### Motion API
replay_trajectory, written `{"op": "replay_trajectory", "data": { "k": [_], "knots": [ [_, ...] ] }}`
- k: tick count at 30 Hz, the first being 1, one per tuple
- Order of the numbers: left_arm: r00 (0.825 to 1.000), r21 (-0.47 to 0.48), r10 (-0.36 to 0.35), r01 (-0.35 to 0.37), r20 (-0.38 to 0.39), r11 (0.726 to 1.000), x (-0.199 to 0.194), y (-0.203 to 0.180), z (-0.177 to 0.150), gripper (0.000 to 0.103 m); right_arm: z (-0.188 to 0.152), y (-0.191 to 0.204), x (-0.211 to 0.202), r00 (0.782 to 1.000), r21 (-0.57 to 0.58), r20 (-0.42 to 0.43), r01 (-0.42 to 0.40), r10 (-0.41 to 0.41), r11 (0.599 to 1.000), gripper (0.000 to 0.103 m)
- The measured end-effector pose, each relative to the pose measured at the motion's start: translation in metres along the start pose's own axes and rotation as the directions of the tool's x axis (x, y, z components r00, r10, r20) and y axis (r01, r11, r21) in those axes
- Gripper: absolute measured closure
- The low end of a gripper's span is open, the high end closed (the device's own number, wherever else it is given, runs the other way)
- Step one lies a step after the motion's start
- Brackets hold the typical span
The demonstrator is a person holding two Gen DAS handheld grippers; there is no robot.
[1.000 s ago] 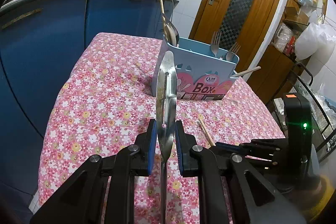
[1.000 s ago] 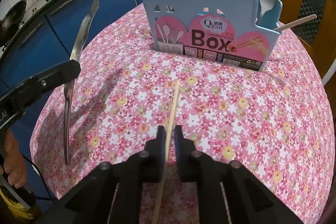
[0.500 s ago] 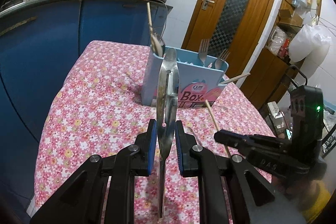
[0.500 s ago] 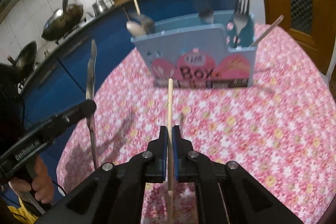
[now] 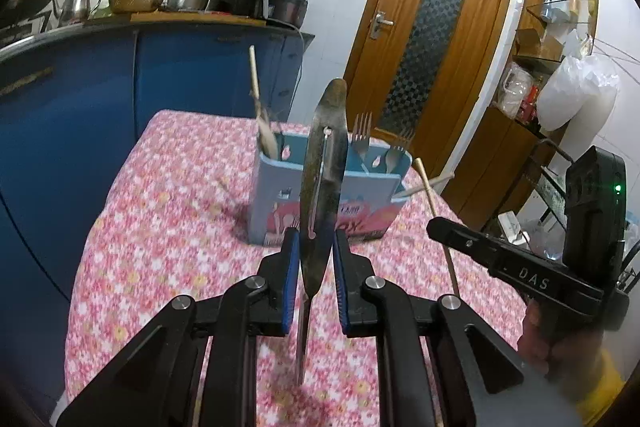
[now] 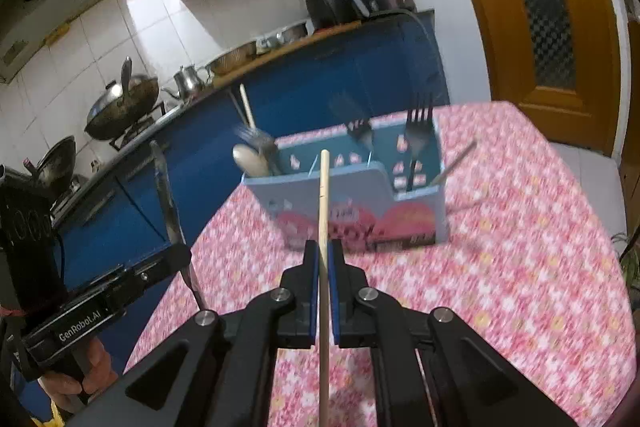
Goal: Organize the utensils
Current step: 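Grasp the wooden chopstick with the right gripper while the left holds the knife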
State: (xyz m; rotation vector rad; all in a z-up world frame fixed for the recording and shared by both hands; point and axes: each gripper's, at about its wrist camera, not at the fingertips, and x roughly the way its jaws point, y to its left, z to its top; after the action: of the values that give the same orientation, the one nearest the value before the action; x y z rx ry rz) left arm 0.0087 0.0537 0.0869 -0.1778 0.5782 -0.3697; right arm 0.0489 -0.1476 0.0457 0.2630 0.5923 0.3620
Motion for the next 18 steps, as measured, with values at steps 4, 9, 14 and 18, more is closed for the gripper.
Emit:
{"op": "replay_trajectory", "data": {
  "k": [4,9,14,18],
  "knots": [
    [1.000,0.001,-0.019,0.019,0.023,1.000,0.003,-0.005,0.014,0.103,0.017,-0.004,-0.006,0.998,-0.003,0.068,0.006,-0.006,1.000,0.097],
    [1.000,0.007,-0.026,0.026,0.017,1.000,0.012,-0.009,0.025,0.103,0.032,-0.009,-0.010,0.994,0.000,0.112,0.009,-0.009,1.000,0.097],
    [0.999,0.014,-0.001,0.002,-0.049,1.000,0.028,-0.007,0.022,0.102,0.036,-0.012,-0.010,0.993,-0.001,0.118,0.007,-0.006,1.000,0.097],
    [0.994,-0.023,0.027,-0.030,-0.102,0.999,0.038,0.005,0.015,0.077,0.035,-0.016,-0.008,0.994,0.009,0.105,0.001,-0.002,1.000,0.097]
  ]
}}
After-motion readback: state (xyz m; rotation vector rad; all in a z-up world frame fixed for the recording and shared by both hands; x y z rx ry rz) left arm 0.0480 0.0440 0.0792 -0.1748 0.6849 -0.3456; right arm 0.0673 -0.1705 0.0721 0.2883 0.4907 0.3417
